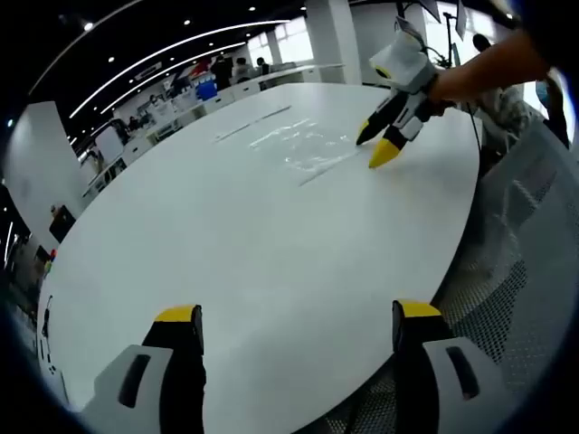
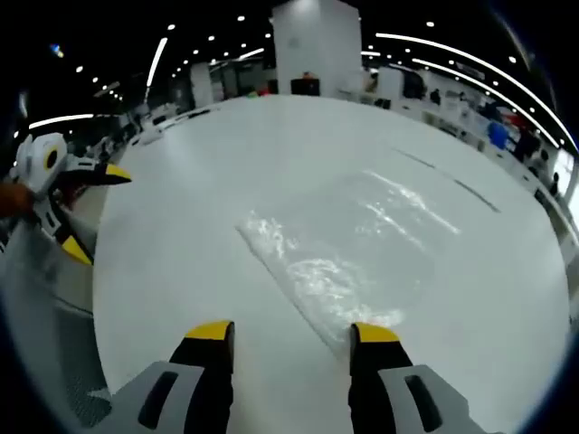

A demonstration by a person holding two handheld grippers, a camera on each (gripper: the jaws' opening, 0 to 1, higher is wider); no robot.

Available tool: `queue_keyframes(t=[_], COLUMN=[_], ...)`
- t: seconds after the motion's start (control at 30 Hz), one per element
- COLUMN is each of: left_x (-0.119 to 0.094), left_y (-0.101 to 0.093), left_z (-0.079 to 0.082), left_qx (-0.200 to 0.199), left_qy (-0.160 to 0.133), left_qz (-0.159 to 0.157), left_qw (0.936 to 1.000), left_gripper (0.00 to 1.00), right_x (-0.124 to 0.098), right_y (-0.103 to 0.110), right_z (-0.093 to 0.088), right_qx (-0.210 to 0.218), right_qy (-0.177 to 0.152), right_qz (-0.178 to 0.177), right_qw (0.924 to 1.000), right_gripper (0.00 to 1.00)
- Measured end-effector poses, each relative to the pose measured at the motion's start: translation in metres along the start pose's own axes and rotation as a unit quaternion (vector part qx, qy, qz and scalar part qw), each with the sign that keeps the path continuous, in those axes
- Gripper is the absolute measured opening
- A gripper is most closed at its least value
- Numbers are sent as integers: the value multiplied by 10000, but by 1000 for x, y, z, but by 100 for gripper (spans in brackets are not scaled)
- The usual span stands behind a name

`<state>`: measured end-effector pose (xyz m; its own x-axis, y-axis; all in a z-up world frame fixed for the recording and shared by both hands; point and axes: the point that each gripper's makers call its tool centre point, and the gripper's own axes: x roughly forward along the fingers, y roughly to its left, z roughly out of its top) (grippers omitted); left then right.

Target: Open the resealable bag by pulling the two sides of the seal apart until the entire bag opening is separated and visibly accessible.

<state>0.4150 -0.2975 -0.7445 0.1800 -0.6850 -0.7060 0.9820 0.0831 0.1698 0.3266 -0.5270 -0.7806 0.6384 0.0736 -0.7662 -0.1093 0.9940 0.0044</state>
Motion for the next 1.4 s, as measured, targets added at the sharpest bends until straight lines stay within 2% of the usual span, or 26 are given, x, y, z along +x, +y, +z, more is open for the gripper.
queue_keyframes(t=[0.17,0.33,0.53,0.67,0.87,1.07,1.2,1.4], left_x=[1,0,1,1,1,-3,-4,2], left_y=[-2,-4,-7,-11,-16,-15,-15,-17], left_z=[-1,-1,-2,-3,-1,7,21,40], left_qx=[70,90,99,32,90,59,71,413], left_qy=[22,24,55,74,82,45,-88,-147], left_qz=[-49,-82,-152,-273,-399,-469,-498,-600], left_qw=[10000,9999,9998,9996,9991,9989,9987,9972], left_gripper=[83,82,81,81,79,79,79,78], right_x=[0,-2,-4,-2,-3,-7,-12,-21], right_y=[-13,-11,-4,-1,1,10,19,33], right_z=[4,1,-1,-1,-3,-6,-8,-7], right_qx=[-106,-283,-539,-743,-688,-682,-963,-1203], right_qy=[47,183,259,403,436,472,539,452], right_qz=[-25,100,230,310,375,639,802,1036], right_qw=[9999,9994,9979,9959,9960,9945,9907,9863], right_gripper=[29,23,10,6,2,0,0,0])
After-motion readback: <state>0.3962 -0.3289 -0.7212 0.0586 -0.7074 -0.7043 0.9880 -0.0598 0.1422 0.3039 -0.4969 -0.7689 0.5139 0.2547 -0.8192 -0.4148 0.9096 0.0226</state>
